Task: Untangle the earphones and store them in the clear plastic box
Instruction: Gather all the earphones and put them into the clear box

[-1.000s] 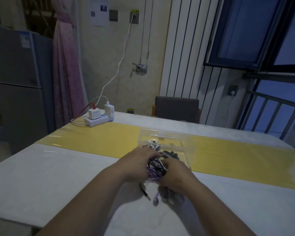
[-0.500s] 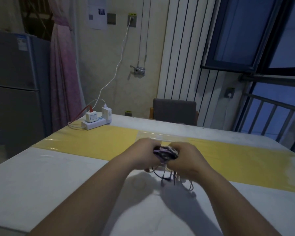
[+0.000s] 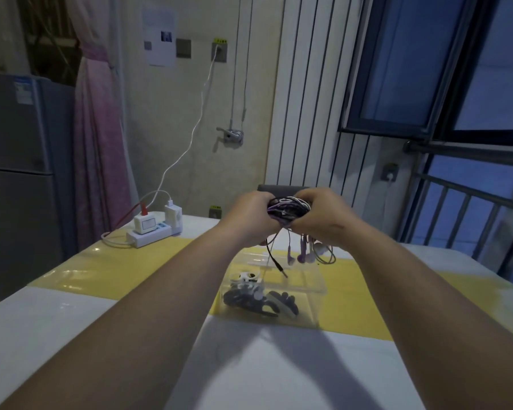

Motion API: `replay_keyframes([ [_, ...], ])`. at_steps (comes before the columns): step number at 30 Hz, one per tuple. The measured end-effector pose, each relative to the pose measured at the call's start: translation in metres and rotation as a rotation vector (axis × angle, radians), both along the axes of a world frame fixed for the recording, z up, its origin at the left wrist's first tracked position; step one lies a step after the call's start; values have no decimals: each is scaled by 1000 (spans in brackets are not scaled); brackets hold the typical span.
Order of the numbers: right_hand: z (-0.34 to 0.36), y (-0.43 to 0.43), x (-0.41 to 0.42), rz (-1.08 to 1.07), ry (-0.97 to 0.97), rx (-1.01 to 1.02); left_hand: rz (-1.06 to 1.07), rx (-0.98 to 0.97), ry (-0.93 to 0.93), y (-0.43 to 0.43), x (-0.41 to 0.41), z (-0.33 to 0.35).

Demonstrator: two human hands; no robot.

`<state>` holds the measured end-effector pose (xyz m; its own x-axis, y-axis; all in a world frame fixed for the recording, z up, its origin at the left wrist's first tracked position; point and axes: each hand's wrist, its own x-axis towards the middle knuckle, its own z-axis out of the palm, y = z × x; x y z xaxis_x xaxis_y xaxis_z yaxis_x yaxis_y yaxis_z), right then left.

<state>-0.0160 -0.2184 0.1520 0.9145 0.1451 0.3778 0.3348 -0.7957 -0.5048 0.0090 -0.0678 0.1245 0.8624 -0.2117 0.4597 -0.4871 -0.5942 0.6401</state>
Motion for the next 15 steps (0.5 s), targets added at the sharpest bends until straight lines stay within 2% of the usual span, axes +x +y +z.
replay_keyframes([
  [15,32,6,21,4,51,-3,-2,-53,16,1,23,26],
])
